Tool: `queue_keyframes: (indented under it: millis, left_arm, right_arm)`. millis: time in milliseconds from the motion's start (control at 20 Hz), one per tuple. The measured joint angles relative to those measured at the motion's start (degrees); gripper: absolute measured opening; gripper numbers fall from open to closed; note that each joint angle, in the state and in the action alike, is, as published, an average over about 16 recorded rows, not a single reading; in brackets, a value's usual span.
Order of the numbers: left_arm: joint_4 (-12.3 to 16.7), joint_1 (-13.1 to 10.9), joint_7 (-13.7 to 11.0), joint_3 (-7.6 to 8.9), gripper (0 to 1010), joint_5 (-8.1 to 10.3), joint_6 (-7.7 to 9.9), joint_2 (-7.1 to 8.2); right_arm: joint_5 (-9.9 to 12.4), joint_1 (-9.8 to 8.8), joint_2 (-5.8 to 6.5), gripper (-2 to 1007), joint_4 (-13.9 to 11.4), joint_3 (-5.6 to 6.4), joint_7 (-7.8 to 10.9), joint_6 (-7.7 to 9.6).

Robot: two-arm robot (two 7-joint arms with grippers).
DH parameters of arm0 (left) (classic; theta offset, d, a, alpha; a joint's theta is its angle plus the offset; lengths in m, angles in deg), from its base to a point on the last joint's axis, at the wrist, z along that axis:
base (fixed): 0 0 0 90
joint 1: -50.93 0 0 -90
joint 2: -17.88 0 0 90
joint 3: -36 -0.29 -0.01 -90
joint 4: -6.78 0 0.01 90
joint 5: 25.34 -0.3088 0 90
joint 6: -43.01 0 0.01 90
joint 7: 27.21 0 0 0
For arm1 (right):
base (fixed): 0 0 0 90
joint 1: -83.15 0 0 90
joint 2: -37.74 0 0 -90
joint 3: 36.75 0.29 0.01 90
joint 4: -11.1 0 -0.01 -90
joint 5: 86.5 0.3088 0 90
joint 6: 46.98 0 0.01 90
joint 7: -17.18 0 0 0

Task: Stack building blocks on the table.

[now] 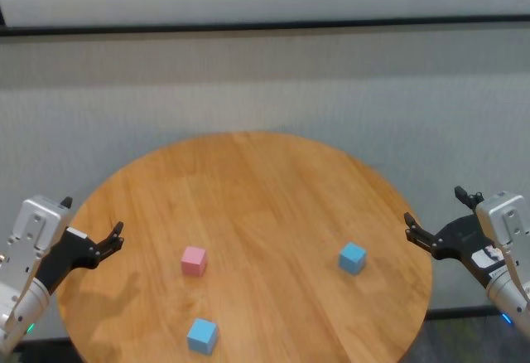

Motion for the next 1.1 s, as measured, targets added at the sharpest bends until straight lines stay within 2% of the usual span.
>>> queue_keyframes:
  millis: [1100]
  left_arm:
    - [0.00, 0.00, -0.03, 0.00, 1003, 0.00, 0.00, 0.00]
  right_arm:
    - [0.00, 0.00, 0.00, 1001, 0.00, 0.00, 0.00, 0.00]
